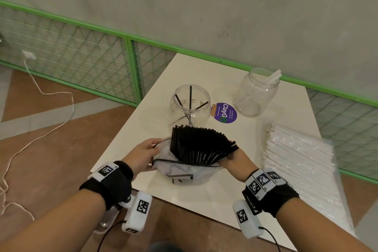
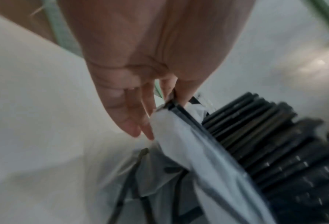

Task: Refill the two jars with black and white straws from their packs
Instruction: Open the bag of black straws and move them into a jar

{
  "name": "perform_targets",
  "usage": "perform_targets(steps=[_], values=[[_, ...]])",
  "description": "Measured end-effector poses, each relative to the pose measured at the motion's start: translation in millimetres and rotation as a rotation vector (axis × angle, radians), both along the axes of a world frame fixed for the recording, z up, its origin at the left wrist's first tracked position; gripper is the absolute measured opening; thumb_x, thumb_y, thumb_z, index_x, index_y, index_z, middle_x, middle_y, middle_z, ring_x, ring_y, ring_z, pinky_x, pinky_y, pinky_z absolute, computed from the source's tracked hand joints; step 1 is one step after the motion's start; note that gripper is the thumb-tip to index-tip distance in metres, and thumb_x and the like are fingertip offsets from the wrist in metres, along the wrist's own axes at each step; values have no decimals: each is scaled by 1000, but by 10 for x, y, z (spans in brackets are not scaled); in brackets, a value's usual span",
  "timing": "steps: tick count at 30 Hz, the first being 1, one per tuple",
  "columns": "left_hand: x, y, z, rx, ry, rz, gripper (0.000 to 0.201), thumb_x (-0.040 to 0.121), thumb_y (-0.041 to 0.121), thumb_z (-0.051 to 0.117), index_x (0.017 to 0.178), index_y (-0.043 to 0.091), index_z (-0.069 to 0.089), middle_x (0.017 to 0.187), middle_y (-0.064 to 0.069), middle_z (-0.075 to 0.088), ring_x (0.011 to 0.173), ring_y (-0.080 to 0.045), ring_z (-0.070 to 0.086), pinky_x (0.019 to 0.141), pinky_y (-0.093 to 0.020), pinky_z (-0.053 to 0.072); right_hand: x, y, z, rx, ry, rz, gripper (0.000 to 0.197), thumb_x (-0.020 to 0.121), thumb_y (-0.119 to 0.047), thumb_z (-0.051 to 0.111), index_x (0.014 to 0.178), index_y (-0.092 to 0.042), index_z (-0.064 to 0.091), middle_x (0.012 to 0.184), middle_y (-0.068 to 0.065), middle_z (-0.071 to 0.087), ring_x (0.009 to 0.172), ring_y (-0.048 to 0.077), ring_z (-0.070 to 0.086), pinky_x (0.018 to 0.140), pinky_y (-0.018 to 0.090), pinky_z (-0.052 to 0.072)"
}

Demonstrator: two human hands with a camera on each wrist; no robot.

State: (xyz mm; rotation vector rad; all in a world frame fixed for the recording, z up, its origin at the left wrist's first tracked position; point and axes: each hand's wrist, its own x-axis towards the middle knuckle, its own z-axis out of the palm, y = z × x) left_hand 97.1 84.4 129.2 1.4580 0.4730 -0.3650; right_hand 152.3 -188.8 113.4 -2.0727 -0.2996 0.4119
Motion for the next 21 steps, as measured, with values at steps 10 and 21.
perform_targets(steps=[10, 21], values=[[27, -5, 308, 702, -481, -474, 122, 54, 58, 75, 146, 42, -4, 154, 12, 16, 139, -8, 15, 111, -34, 20, 16, 43, 58, -9, -17, -21, 51, 72, -40, 57, 121, -27, 59, 120, -5, 63, 115, 15, 57, 99, 39, 46], [226, -88, -15, 550, -407, -204, 82, 48, 38, 91, 117, 27, 50, 116, 8, 58, 111, -11, 54, 91, -24, 42, 21, 208, 241, -45, -37, 20, 36, 80, -21, 57, 113, -36, 57, 118, -2, 64, 110, 19, 59, 99, 42, 46]])
